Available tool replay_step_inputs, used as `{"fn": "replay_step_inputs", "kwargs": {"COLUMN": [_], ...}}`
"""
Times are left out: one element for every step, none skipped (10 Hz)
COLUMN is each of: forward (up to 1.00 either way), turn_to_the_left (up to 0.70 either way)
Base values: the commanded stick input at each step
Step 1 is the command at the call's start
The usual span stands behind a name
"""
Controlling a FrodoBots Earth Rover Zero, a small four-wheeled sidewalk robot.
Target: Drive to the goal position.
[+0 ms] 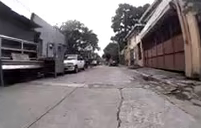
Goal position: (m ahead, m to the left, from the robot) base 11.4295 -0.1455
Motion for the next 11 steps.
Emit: {"fn": "replay_step_inputs", "kwargs": {"forward": [1.0, 1.0, 1.0, 1.0, 1.0, 1.0, 1.0, 1.0, 1.0, 1.0, 1.0], "turn_to_the_left": [0.0, 0.0, 0.0, 0.0, 0.0, 0.0, 0.0, 0.0, 0.0, 0.0, 0.0]}}
